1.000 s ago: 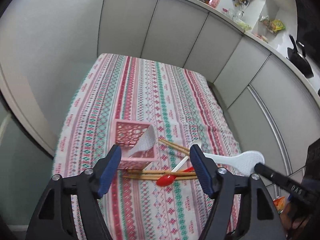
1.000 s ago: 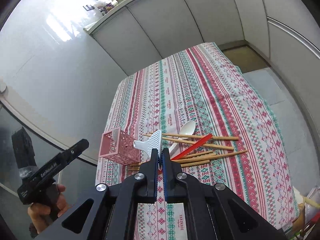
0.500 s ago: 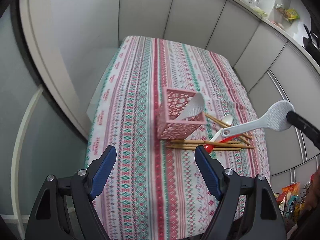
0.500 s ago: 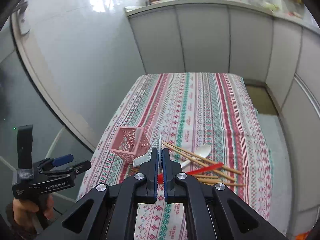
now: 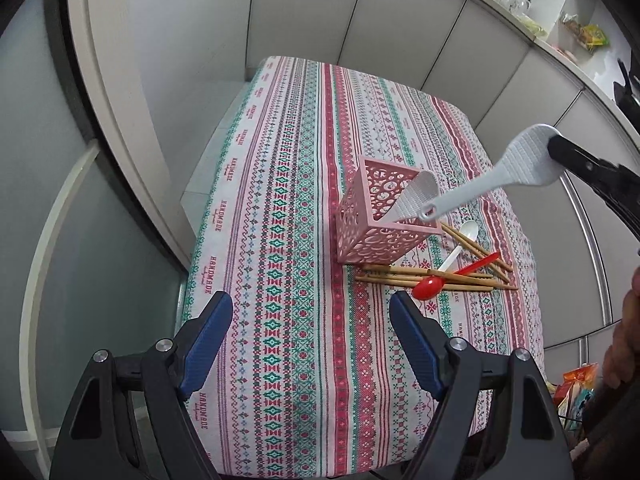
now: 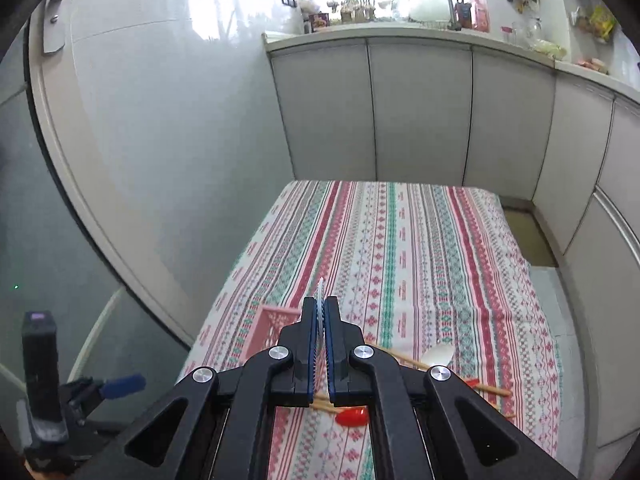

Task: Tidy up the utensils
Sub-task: 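Insert the right tool's paddle into the pink basket and open the right tool, then grasp one wooden chopstick with the left tool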

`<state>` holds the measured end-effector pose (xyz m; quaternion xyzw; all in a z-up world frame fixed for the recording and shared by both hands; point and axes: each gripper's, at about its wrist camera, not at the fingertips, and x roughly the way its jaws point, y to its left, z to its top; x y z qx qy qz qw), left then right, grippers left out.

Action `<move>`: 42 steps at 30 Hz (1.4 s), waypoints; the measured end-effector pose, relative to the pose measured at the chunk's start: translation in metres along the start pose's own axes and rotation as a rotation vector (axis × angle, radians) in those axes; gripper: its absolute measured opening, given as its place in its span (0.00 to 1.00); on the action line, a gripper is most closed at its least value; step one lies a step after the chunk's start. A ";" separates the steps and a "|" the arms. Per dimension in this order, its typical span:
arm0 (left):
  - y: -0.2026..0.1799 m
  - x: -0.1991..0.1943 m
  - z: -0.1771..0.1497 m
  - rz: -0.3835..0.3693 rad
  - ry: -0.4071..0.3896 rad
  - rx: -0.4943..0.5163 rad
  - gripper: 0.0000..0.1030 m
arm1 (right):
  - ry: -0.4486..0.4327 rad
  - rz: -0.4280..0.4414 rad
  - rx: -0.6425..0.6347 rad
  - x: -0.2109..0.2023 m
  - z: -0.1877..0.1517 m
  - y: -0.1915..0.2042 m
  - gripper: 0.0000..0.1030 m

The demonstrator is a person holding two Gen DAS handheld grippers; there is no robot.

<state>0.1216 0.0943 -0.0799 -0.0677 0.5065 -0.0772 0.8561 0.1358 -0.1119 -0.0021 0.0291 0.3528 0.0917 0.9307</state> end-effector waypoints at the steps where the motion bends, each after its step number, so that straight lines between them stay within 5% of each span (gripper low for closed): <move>1: 0.000 0.000 0.000 -0.001 0.001 0.000 0.80 | -0.003 -0.006 -0.002 0.003 0.001 0.003 0.04; 8: 0.004 0.003 0.001 0.000 0.008 -0.017 0.80 | 0.023 -0.073 -0.076 0.047 -0.006 0.024 0.04; 15: 0.006 0.008 0.002 0.007 0.017 -0.028 0.80 | 0.078 -0.029 -0.068 0.072 -0.017 0.028 0.05; 24: 0.002 0.006 0.003 -0.001 0.009 -0.019 0.80 | 0.061 0.065 -0.023 0.046 -0.014 0.019 0.27; 27: -0.003 0.005 0.002 -0.005 0.009 -0.013 0.80 | 0.032 0.082 -0.008 0.026 -0.014 0.013 0.50; 34: -0.020 0.004 -0.003 -0.008 0.003 0.037 0.80 | 0.047 0.067 0.052 -0.010 -0.025 -0.023 0.60; 42: -0.045 0.010 -0.009 -0.009 0.022 0.100 0.80 | 0.180 -0.012 0.174 -0.010 -0.051 -0.085 0.65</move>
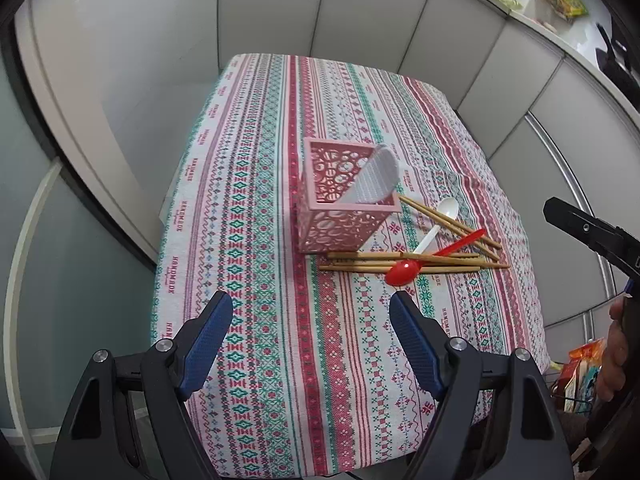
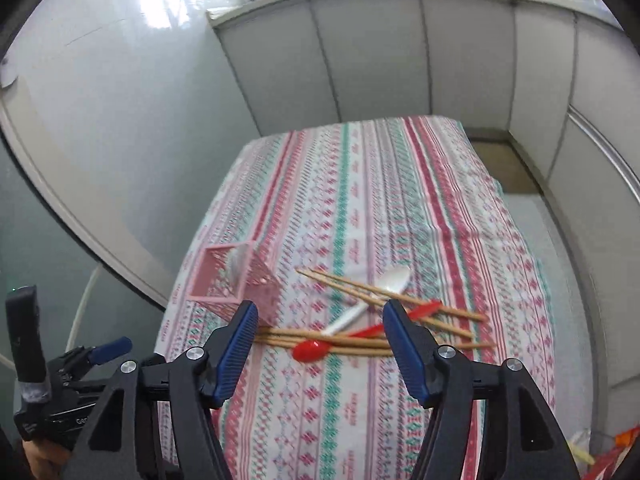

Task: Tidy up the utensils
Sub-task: 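Grasp one wooden chopstick with the left tool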

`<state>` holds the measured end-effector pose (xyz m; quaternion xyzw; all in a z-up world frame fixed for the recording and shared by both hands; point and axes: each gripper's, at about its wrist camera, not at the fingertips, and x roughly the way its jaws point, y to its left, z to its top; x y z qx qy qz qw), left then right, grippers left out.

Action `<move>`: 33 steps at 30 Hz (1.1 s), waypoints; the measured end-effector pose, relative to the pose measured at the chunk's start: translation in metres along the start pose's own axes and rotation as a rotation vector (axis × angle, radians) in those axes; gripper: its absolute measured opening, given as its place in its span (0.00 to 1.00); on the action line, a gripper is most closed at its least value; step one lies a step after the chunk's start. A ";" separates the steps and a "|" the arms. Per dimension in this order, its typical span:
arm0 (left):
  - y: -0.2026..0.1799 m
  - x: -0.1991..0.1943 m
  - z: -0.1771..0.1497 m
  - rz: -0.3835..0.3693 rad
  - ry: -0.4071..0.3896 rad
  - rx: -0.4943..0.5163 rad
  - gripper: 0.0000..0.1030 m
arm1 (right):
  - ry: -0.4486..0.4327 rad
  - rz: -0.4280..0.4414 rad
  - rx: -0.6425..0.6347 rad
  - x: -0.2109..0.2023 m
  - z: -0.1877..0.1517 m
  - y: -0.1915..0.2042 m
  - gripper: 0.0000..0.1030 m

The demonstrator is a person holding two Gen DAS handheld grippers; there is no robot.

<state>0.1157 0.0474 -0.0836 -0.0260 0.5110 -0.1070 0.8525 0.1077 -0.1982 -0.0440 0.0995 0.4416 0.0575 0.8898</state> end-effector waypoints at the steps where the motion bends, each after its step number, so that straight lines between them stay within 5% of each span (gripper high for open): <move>1: -0.004 0.002 0.000 0.001 0.004 0.008 0.80 | 0.008 -0.003 0.011 0.001 -0.002 -0.006 0.65; 21: -0.086 0.044 0.000 -0.054 0.055 0.184 0.79 | 0.247 -0.105 0.229 0.022 -0.037 -0.122 0.73; 27: -0.132 0.065 -0.001 -0.065 0.073 0.312 0.66 | 0.281 -0.133 0.247 0.028 -0.040 -0.143 0.73; 33: -0.164 0.083 0.025 -0.114 0.088 0.264 0.55 | 0.279 -0.154 0.283 0.024 -0.036 -0.167 0.73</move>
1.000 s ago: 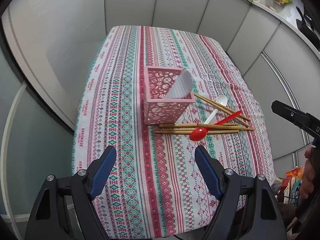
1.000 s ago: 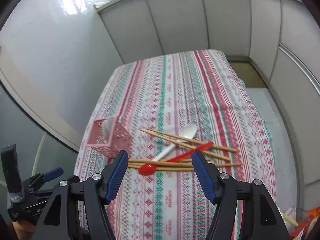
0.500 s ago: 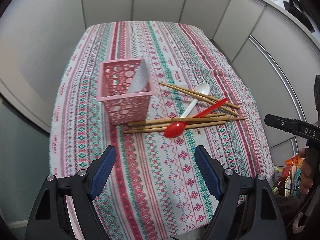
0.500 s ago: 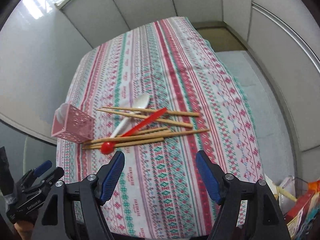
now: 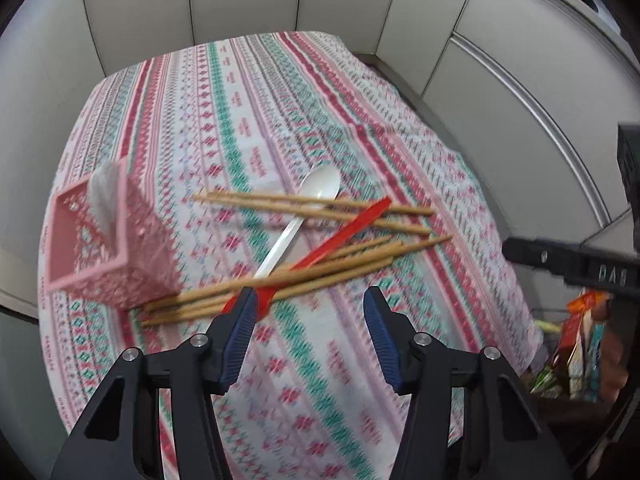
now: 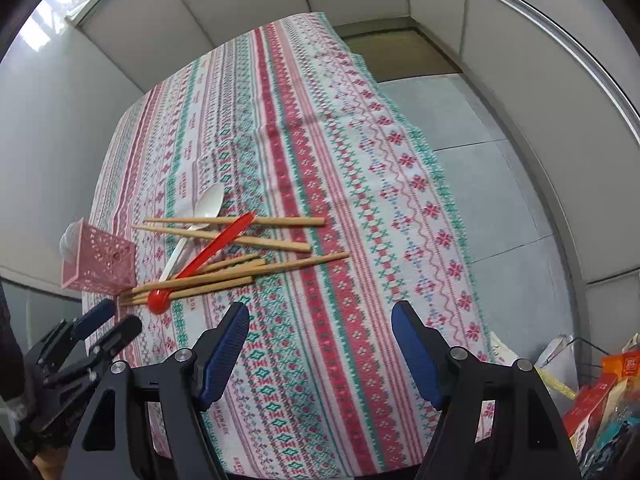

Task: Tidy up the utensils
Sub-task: 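Grasp one wooden chopstick with the left tool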

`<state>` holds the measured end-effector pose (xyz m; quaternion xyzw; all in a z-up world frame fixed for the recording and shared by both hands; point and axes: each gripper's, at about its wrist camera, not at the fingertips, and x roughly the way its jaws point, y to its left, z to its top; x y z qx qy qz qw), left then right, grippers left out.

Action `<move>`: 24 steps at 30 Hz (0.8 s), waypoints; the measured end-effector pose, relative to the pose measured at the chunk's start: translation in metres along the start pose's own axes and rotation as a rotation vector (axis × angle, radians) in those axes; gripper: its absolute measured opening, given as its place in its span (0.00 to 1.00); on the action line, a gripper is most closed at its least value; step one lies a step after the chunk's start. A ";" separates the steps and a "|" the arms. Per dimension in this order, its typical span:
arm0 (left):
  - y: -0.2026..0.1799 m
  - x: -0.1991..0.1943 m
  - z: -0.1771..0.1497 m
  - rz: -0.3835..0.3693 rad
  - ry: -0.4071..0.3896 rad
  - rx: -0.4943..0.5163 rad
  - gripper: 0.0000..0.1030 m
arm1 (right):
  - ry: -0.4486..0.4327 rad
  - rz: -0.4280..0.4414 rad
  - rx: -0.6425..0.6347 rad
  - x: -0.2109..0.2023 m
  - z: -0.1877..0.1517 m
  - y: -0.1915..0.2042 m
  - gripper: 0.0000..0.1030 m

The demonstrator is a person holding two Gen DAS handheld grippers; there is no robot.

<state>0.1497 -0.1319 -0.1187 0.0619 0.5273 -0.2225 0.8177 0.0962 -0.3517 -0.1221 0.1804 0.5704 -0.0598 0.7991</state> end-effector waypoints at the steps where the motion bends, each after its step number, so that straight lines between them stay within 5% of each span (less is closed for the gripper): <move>1: -0.005 0.003 0.006 -0.007 0.002 0.002 0.54 | -0.002 0.002 0.007 -0.001 0.001 -0.003 0.73; 10: -0.038 0.063 0.054 0.030 0.088 0.209 0.41 | 0.000 0.036 0.108 -0.005 0.009 -0.031 0.73; 19: -0.091 0.108 0.071 0.009 0.167 0.445 0.41 | -0.022 0.074 0.198 -0.014 0.016 -0.058 0.73; 24: -0.109 0.132 0.077 -0.006 0.225 0.482 0.41 | -0.021 0.079 0.224 -0.017 0.018 -0.067 0.73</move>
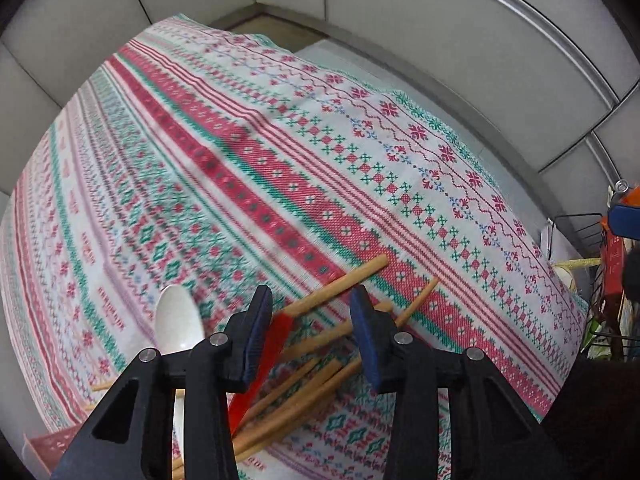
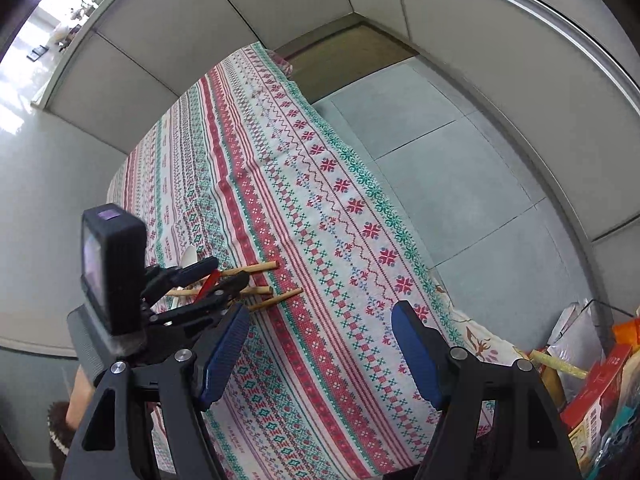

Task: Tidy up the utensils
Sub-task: 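Grasp one wooden chopstick with the left tool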

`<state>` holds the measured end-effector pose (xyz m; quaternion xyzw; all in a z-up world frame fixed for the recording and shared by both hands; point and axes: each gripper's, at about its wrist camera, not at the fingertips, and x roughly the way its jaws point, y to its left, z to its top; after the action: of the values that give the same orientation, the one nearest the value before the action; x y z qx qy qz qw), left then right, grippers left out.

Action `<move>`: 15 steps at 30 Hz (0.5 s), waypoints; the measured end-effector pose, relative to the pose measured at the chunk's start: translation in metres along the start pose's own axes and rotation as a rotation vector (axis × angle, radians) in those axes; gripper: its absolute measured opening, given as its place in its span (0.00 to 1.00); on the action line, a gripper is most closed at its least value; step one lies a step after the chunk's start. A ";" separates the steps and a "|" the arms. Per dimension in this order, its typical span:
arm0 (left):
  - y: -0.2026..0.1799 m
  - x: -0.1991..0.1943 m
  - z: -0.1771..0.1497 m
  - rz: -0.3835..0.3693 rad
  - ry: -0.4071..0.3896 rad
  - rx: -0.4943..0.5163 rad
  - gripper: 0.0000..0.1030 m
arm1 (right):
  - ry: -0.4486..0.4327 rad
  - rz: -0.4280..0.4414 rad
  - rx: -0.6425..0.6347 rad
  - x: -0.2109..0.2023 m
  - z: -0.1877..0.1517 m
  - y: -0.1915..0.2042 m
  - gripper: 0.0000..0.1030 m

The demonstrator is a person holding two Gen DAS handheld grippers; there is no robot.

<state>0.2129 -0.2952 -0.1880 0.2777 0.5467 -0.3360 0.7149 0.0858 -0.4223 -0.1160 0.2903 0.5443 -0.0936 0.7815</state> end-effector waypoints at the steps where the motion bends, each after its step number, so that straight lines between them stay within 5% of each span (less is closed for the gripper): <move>1: -0.001 0.005 0.003 -0.004 0.014 0.003 0.41 | 0.001 -0.003 0.002 0.000 0.001 -0.001 0.73; 6: -0.001 0.012 0.009 -0.024 0.005 0.007 0.38 | 0.003 -0.017 0.011 0.001 0.004 -0.008 0.73; 15: 0.034 0.015 0.008 -0.055 -0.035 -0.136 0.07 | 0.021 -0.017 0.012 0.007 0.004 -0.006 0.73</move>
<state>0.2469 -0.2833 -0.1991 0.2076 0.5632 -0.3222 0.7321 0.0891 -0.4285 -0.1237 0.2912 0.5545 -0.1002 0.7731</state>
